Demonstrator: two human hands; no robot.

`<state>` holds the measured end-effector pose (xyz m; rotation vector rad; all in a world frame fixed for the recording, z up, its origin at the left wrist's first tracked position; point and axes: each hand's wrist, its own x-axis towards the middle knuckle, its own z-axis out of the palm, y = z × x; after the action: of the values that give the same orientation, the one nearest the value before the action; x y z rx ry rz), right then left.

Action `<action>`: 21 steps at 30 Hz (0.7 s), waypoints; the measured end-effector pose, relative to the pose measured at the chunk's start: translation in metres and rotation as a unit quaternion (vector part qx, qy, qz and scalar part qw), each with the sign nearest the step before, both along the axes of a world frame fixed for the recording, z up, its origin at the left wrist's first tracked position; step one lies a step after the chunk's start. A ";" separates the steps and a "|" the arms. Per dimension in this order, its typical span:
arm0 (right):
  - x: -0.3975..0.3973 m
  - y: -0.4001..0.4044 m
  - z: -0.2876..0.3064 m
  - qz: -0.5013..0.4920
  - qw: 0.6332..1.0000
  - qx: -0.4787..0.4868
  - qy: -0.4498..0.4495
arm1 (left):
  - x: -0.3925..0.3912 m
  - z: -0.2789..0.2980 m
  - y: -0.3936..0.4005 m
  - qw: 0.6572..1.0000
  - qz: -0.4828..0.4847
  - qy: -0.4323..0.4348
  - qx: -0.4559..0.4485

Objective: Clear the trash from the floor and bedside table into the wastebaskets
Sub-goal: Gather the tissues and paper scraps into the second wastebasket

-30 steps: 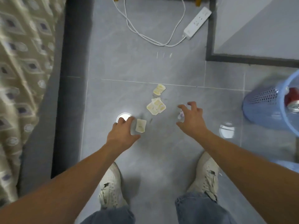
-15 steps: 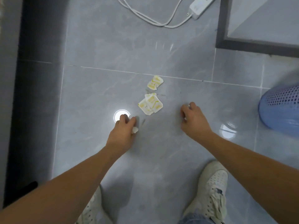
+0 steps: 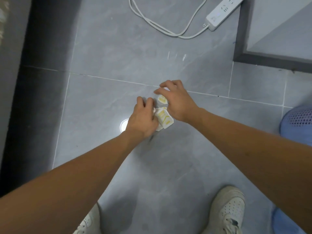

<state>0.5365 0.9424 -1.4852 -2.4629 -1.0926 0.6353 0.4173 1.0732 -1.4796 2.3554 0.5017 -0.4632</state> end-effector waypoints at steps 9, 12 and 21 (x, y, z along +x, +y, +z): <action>-0.049 -0.047 -0.018 0.012 1.000 -0.005 0.008 | -0.015 -0.015 -0.013 0.996 -0.068 -0.011 0.060; -0.057 -0.057 -0.025 -0.011 0.999 0.032 -0.013 | -0.021 -0.012 -0.012 0.993 -0.088 -0.018 0.071; -0.070 -0.071 -0.023 -0.120 0.991 0.043 -0.036 | -0.038 -0.014 -0.005 0.985 -0.140 -0.026 0.097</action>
<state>0.4667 0.8716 -1.5084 -2.5064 -0.8116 0.4206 0.3788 1.0680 -1.4934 2.6332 0.1984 -0.4974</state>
